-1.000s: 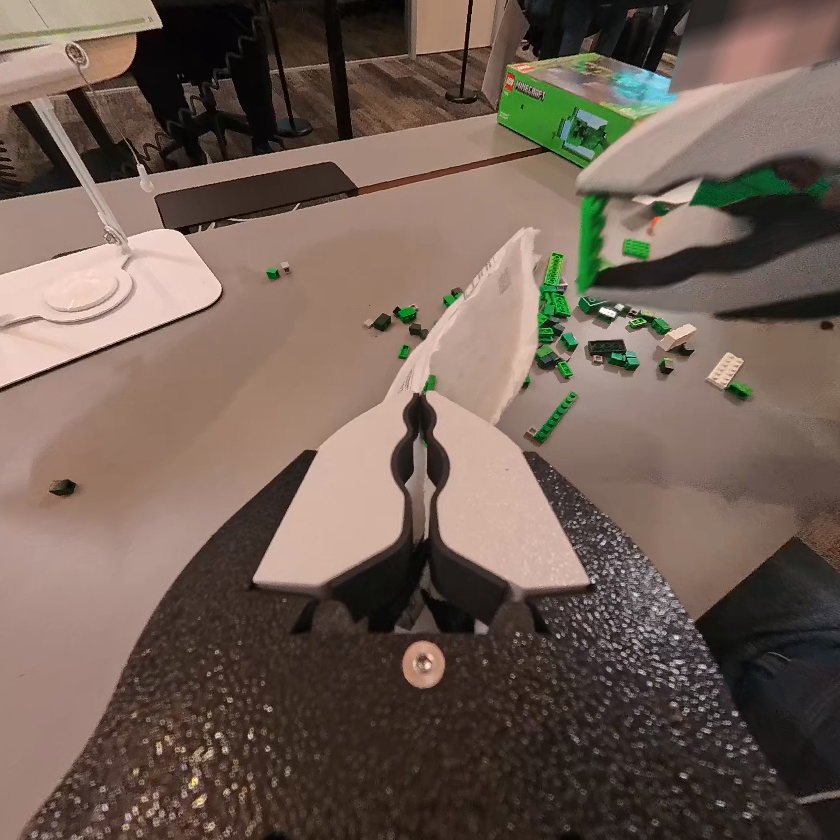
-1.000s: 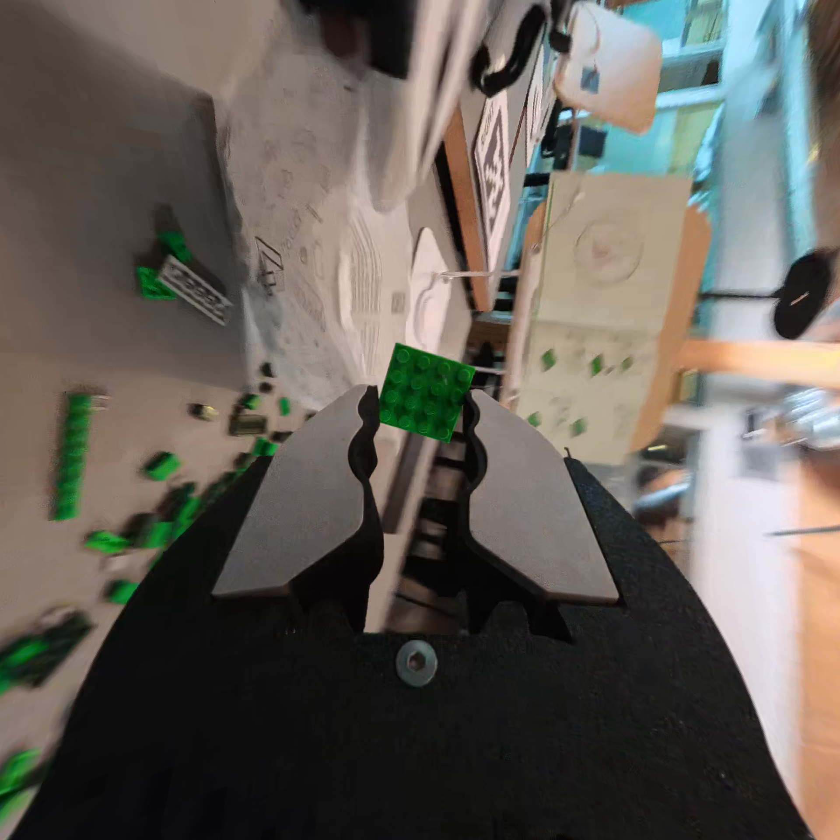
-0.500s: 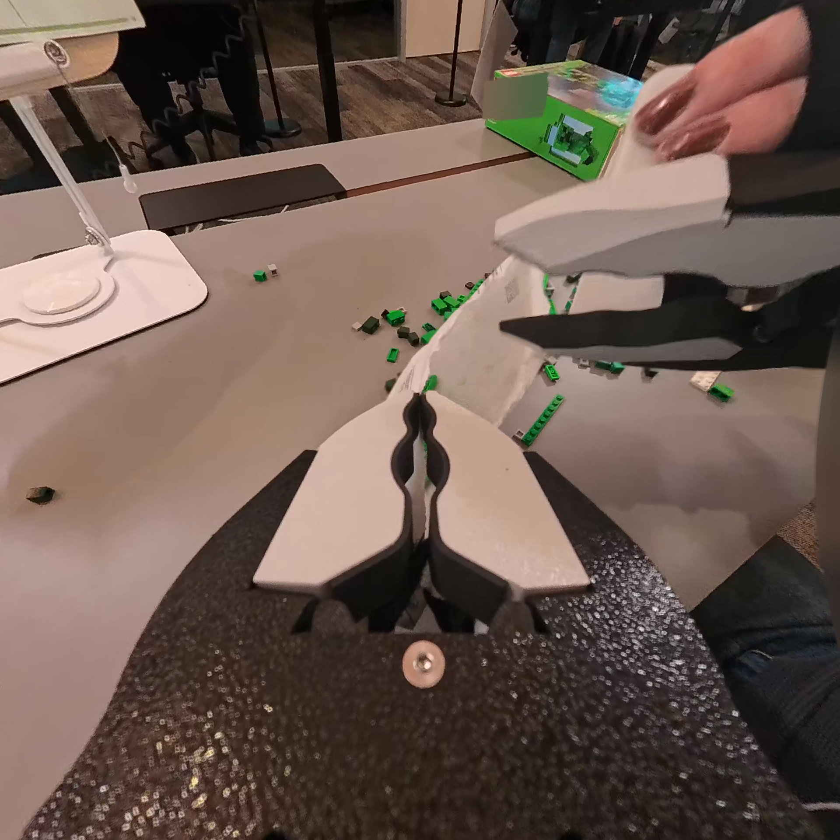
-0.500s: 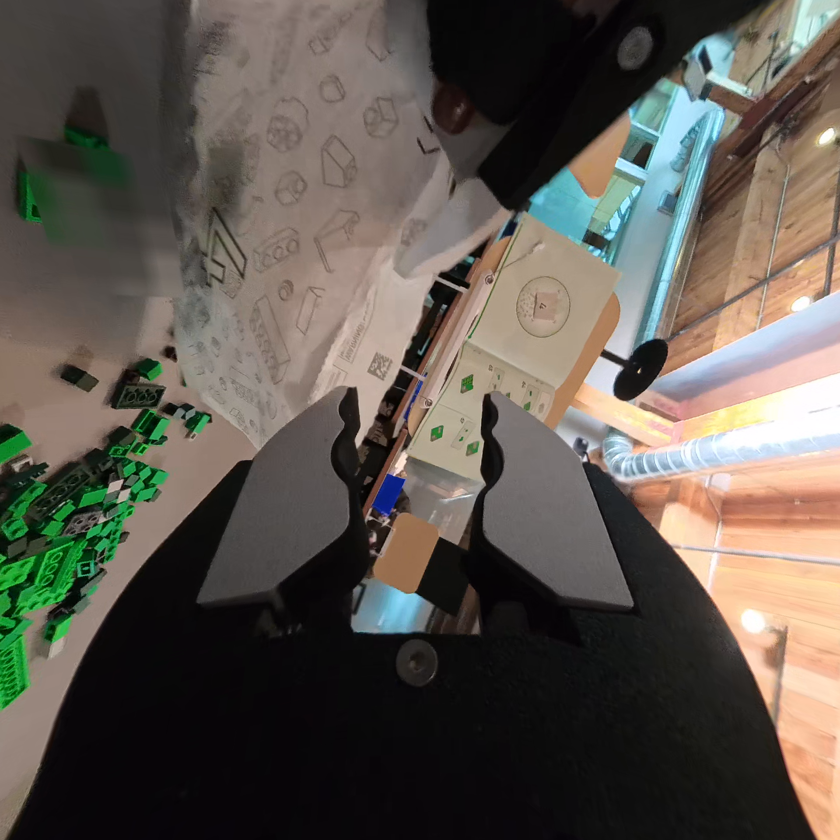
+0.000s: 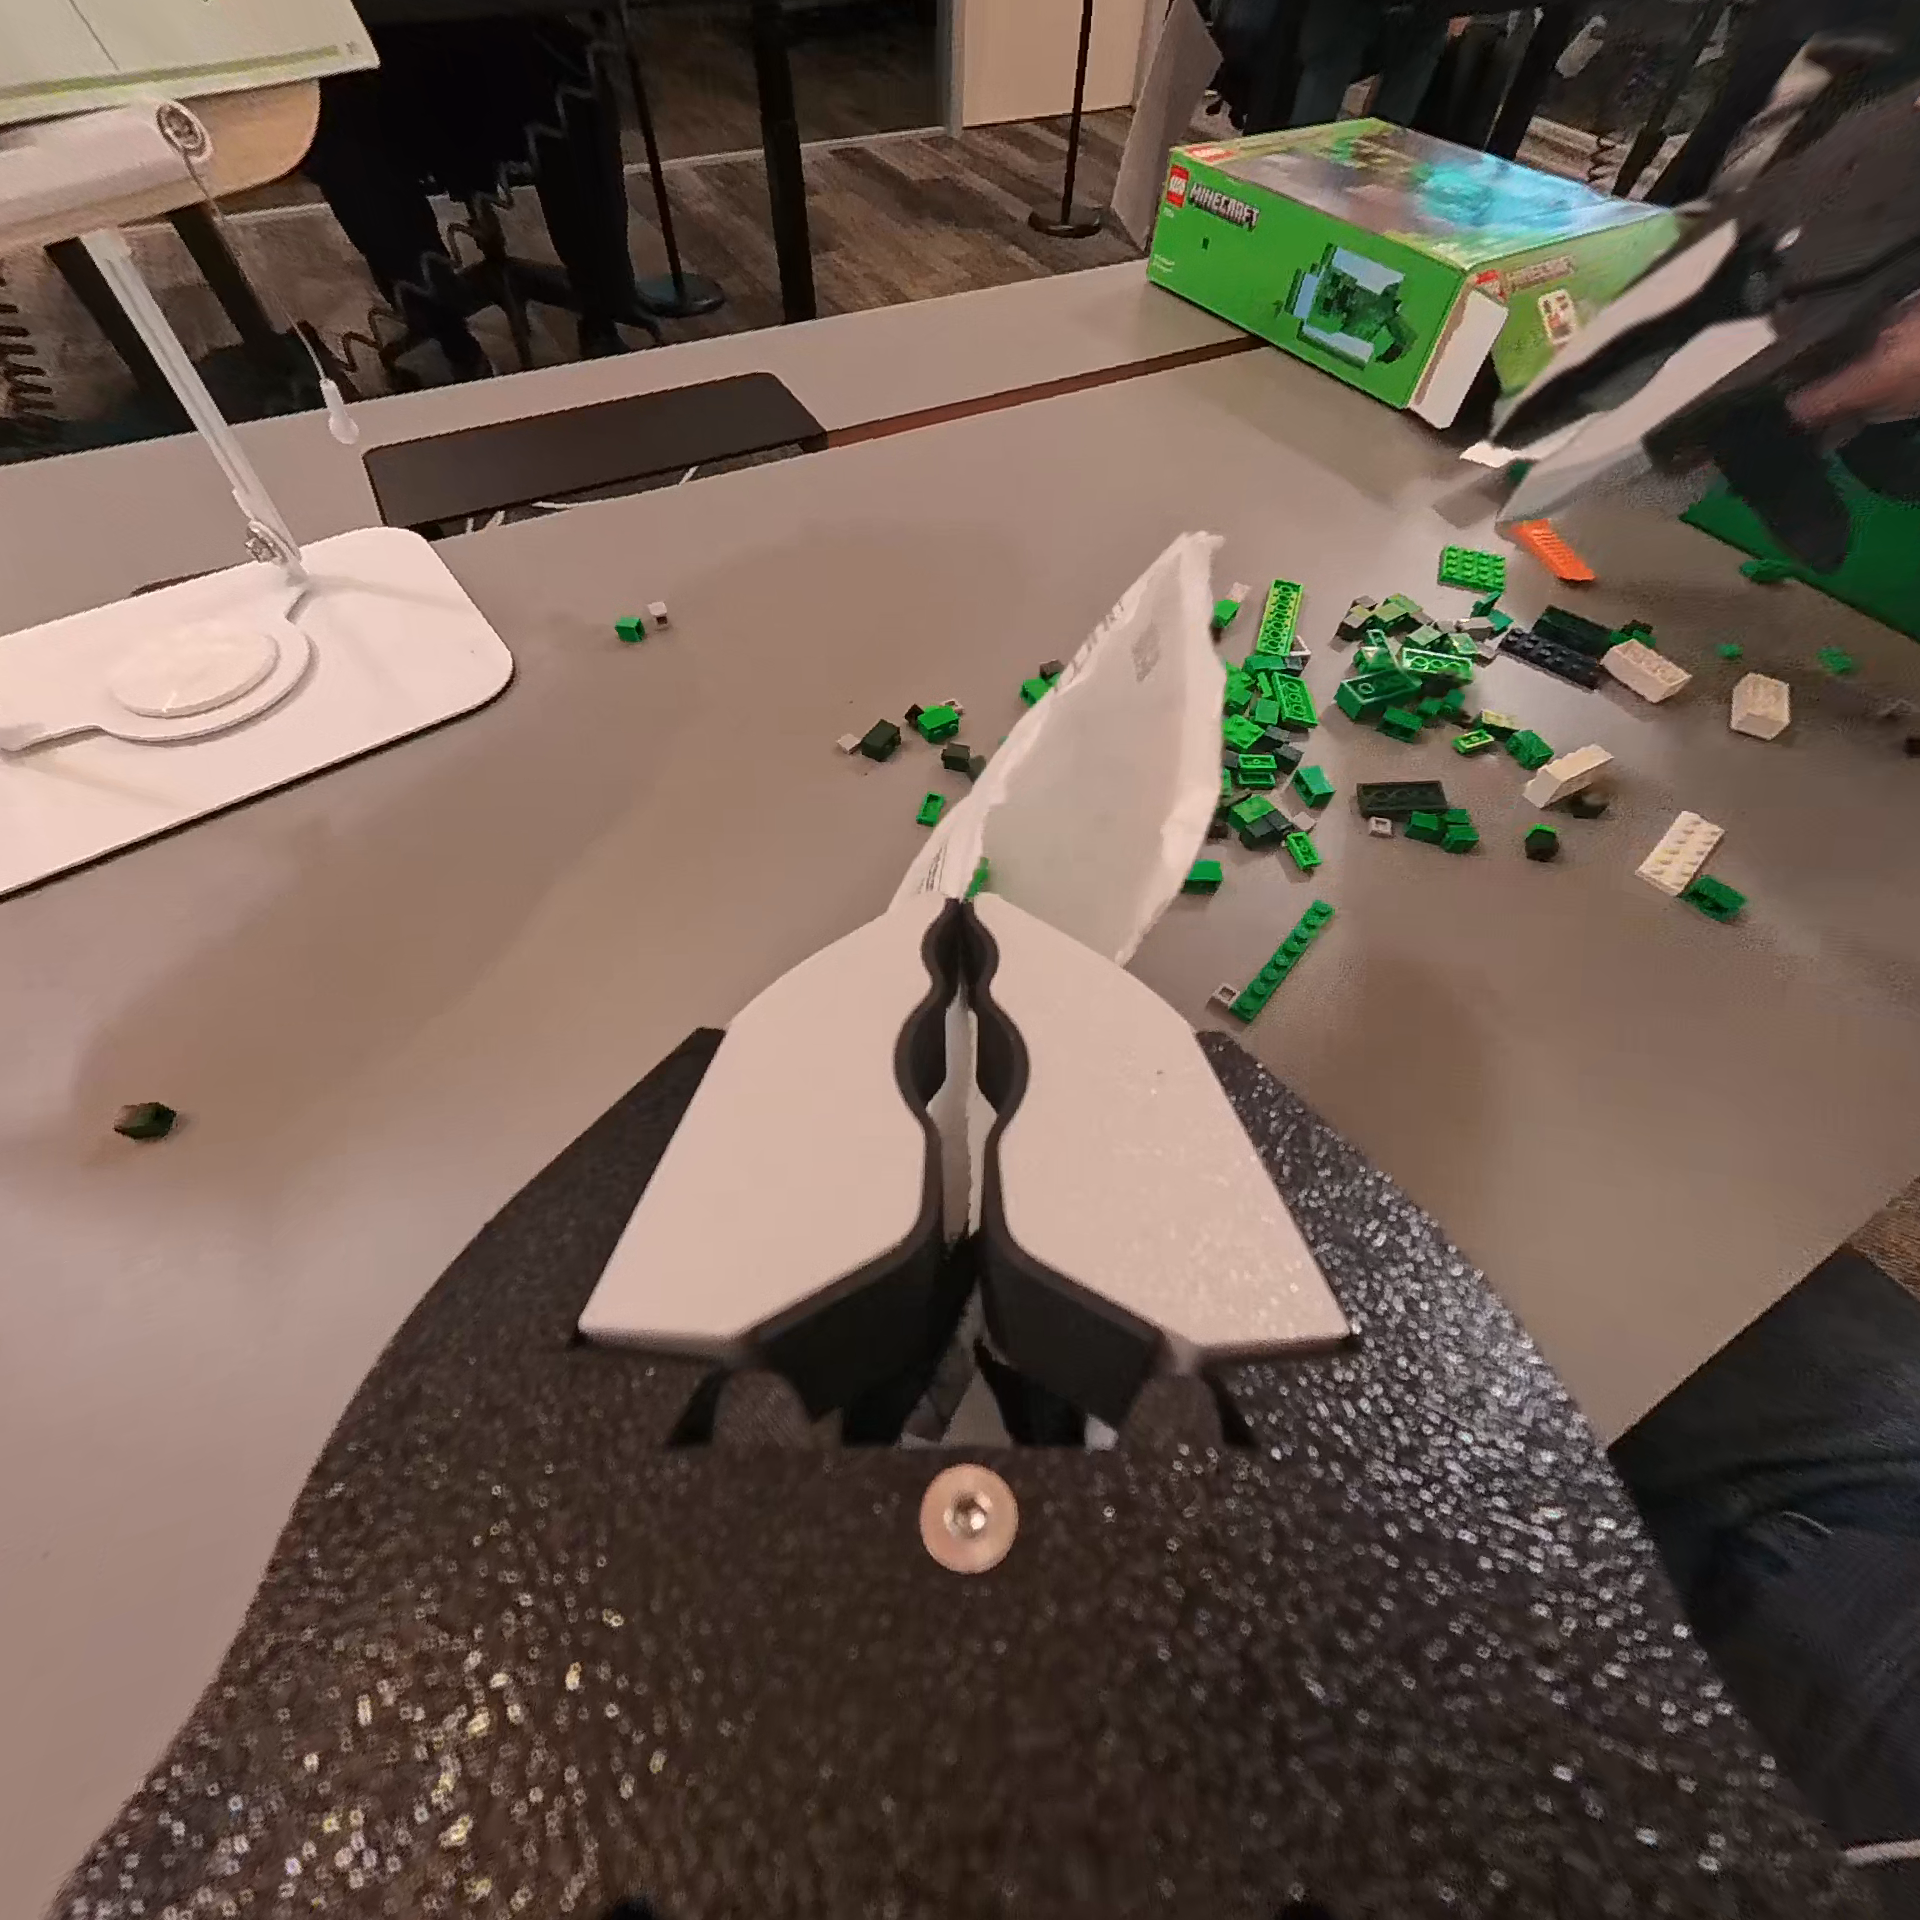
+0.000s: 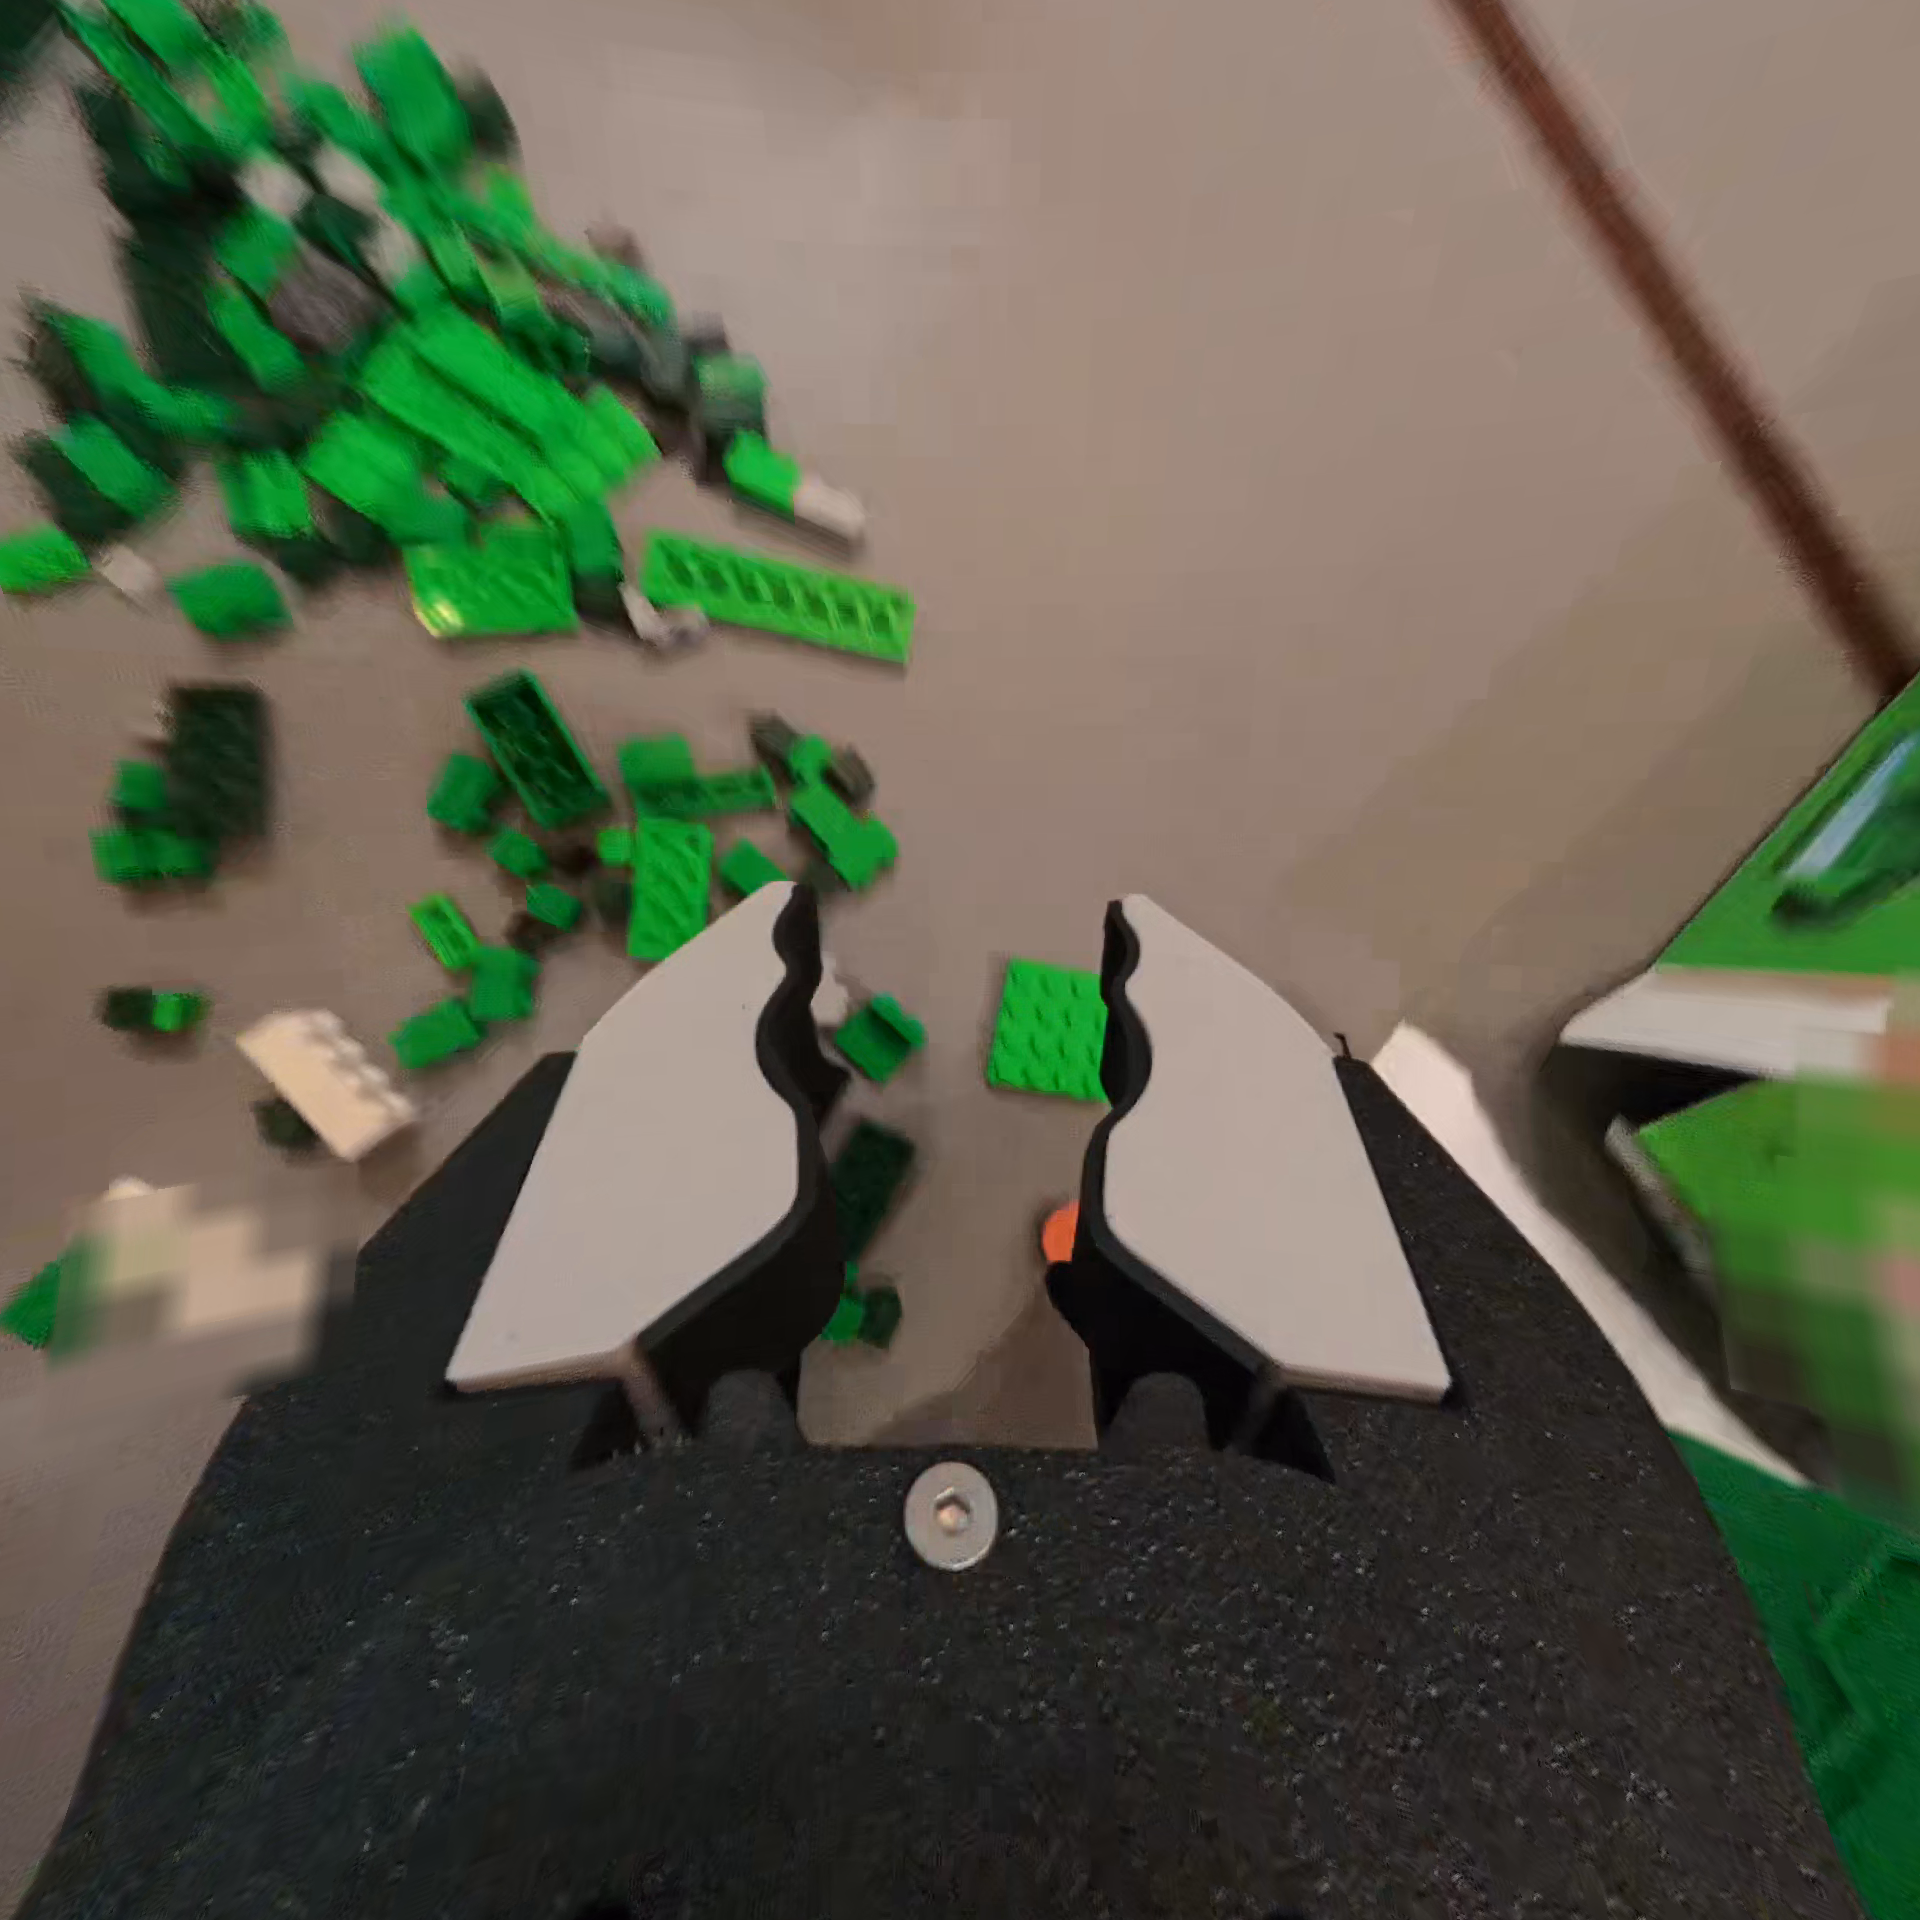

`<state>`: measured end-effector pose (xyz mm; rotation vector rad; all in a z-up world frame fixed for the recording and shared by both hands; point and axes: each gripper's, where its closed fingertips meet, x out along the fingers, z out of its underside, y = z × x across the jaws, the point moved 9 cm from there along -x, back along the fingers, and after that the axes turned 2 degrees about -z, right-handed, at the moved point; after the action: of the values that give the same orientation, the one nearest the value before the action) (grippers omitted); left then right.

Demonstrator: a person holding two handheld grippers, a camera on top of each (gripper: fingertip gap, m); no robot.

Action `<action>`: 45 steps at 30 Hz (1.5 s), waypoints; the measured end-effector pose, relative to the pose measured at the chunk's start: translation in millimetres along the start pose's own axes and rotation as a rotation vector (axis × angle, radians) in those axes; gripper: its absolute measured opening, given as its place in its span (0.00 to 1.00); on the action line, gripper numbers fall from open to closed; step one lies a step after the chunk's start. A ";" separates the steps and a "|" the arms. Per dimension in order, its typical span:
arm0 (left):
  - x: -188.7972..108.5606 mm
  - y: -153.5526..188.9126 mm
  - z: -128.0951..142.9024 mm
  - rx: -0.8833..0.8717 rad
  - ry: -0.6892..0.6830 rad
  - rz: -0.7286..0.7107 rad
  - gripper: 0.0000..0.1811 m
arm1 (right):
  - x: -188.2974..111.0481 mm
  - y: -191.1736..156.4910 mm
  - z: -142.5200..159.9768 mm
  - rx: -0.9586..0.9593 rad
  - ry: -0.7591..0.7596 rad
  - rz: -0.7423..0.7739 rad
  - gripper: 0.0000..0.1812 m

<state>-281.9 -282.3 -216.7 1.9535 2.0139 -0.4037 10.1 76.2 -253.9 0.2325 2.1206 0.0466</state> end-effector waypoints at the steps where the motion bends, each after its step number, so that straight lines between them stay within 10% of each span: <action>1: -0.2 -0.1 -0.1 0.001 0.001 -0.001 0.00 | 5.5 5.7 9.0 0.012 -0.040 -0.011 0.29; 17: -4.7 -5.8 0.5 -0.011 0.013 -0.004 0.00 | 30.0 24.6 37.6 0.031 -0.162 -0.050 0.17; 26: -0.9 -1.6 -0.1 0.001 0.008 -0.007 0.00 | -46.1 -151.2 -105.9 -0.851 0.457 0.230 0.17; 31: -0.7 1.7 -0.2 0.003 0.007 0.013 0.00 | -39.3 -266.3 -152.2 -1.371 0.602 0.403 0.17; 34: -1.2 1.7 0.0 -0.008 0.011 0.029 0.00 | -23.5 -282.5 -163.7 -1.578 0.558 0.619 0.17; 45: -1.5 1.1 -0.7 -0.028 0.021 0.053 0.00 | -7.4 -294.1 -163.7 -1.822 0.372 0.611 0.17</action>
<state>-280.7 -283.3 -215.4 1.9977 1.9647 -0.3429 -167.7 -204.1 -197.4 -0.2717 1.4592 2.2994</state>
